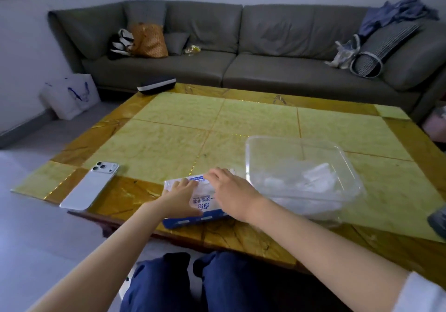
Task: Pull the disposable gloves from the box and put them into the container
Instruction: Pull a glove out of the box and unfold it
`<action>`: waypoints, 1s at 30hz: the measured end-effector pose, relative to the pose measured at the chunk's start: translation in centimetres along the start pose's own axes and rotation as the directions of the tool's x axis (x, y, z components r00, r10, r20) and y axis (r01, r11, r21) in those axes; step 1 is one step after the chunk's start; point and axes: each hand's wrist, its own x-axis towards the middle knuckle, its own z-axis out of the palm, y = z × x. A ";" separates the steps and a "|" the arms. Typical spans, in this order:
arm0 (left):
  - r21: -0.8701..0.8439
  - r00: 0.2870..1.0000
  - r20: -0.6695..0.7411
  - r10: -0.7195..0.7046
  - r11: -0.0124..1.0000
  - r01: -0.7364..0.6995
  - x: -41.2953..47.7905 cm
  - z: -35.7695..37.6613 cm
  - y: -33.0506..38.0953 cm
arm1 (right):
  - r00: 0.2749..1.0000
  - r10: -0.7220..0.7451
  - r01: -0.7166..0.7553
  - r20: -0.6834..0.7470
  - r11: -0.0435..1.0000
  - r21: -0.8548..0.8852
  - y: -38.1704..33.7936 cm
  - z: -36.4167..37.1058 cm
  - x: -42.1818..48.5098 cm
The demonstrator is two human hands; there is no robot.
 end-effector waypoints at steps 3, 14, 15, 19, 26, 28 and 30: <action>-0.032 0.995 -0.097 -0.004 1.000 0.001 0.3 0.7 -0.3 | 0.990 0.094 -0.101 0.108 0.993 0.063 -0.6 2.0 1.4; -0.147 0.975 -0.214 -0.051 0.989 0.020 0.6 1.8 -0.8 | 0.986 0.163 -0.163 -0.026 0.986 0.024 -1.1 3.4 4.5; -0.150 0.975 -0.217 -0.050 0.989 0.017 0.7 1.9 -0.7 | 0.985 0.169 -0.168 -0.040 0.985 0.032 -1.0 3.3 4.4; -0.169 0.970 -0.231 -0.070 0.985 0.031 0.7 2.1 -0.9 | 0.988 0.145 -0.145 -0.056 0.989 0.010 -0.5 2.2 4.4; -0.173 0.970 -0.238 -0.058 0.985 0.016 0.7 2.3 -0.8 | 0.961 0.224 -0.211 -0.163 0.973 0.095 0.9 -0.9 3.3; -0.177 0.970 -0.236 -0.058 0.984 0.016 0.6 2.3 -0.8 | 0.938 0.256 -0.233 -0.235 0.965 0.122 1.3 -1.8 3.1; -0.177 0.970 -0.235 -0.059 0.984 0.017 0.6 2.3 -0.7 | 0.923 0.268 -0.239 -0.276 0.962 0.134 1.5 -2.3 3.0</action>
